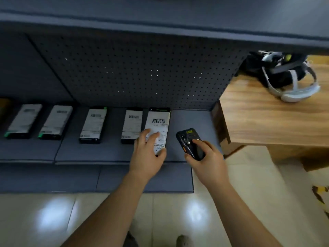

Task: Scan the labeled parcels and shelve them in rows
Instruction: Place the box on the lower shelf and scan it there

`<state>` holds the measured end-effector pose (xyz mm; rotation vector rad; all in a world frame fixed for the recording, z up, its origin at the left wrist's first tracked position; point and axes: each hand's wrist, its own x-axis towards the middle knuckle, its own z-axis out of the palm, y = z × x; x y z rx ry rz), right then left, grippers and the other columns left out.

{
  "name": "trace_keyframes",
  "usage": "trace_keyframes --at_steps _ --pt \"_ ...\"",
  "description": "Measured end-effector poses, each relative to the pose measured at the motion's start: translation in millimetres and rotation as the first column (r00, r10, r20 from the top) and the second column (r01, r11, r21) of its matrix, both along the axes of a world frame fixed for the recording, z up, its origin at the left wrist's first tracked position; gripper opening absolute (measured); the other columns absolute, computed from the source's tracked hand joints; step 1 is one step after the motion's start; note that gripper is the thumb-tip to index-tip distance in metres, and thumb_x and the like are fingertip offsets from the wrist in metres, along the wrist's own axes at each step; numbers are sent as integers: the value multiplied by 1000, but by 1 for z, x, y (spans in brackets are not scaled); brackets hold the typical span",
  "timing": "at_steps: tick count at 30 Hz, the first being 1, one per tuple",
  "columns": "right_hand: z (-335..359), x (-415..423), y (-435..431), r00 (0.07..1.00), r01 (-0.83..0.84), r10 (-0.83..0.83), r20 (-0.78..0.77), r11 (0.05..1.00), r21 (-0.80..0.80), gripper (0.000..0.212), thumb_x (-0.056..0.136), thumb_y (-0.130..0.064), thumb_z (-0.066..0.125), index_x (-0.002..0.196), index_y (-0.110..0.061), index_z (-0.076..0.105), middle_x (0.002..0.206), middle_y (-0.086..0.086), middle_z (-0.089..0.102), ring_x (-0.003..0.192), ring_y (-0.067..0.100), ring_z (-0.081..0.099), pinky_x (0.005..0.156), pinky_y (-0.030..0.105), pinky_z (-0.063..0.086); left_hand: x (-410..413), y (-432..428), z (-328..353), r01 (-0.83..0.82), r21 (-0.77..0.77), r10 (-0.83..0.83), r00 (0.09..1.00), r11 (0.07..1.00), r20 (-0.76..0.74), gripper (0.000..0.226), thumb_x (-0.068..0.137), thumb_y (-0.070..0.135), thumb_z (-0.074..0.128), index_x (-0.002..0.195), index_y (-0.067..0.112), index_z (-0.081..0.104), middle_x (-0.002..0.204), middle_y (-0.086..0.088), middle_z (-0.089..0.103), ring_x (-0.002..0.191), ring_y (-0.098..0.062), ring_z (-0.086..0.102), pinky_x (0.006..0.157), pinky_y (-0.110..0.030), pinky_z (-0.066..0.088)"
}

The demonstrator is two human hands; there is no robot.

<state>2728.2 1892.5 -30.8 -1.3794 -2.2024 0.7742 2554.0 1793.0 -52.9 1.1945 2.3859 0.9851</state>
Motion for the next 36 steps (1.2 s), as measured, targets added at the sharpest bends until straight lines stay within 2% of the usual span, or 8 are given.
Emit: trace_keyframes --at_steps 4,8,13,16,20,27,34,36 --pt "-25 21 33 999 -51 51 2 998 -30 52 72 -40 79 122 -30 67 115 -9 63 100 14 60 75 28 47 29 29 -33 -94 -47 96 995 994 28 53 88 32 65 139 24 50 151 6 27 134 -19 31 97 -28 35" --pt "-53 22 50 998 -66 66 -7 997 -34 52 73 -40 79 123 -31 66 114 -11 61 99 12 58 73 26 43 31 56 -65 -145 -106 147 989 984 11 54 89 32 64 140 23 48 152 3 26 131 -24 32 100 -35 40" --pt "-82 21 68 997 -70 68 -44 997 -44 54 74 -43 79 125 -32 65 116 -14 59 100 8 56 77 28 48 27 88 -96 -148 -209 146 989 967 -27 58 91 37 61 144 23 43 155 2 22 128 -26 31 98 -36 40" --pt "-94 23 75 997 -55 52 -52 997 -53 53 74 -43 79 124 -33 65 118 -15 59 101 7 56 76 26 46 28 102 -108 -131 -285 114 991 950 -76 61 91 42 60 146 24 41 157 2 18 130 -27 29 102 -40 40" --pt "-102 27 86 997 -49 45 -61 997 -63 53 73 -43 79 124 -33 66 121 -14 59 106 10 57 79 27 47 24 118 -111 -140 -291 115 988 946 -101 62 91 44 59 147 25 40 158 3 17 132 -26 28 104 -41 40" --pt "-109 33 108 995 -44 39 -87 997 -59 53 71 -47 77 122 -34 66 119 -15 60 107 10 58 86 35 53 13 146 -116 -151 -297 117 985 943 -129 64 91 48 58 147 26 38 157 4 16 132 -25 28 104 -42 40" --pt "-102 33 115 996 -50 44 -75 996 -77 53 72 -45 77 122 -35 66 120 -17 59 106 7 57 87 33 51 6 153 -115 -137 -274 108 987 952 -118 68 91 58 54 149 27 36 160 3 11 139 -27 21 107 -45 39" --pt "-95 31 110 995 -71 65 -73 994 -79 53 72 -46 77 123 -36 65 120 -17 59 106 8 57 87 32 51 4 140 -105 -119 -241 89 987 963 -133 68 91 58 52 149 25 36 160 1 15 139 -27 22 107 -47 39"
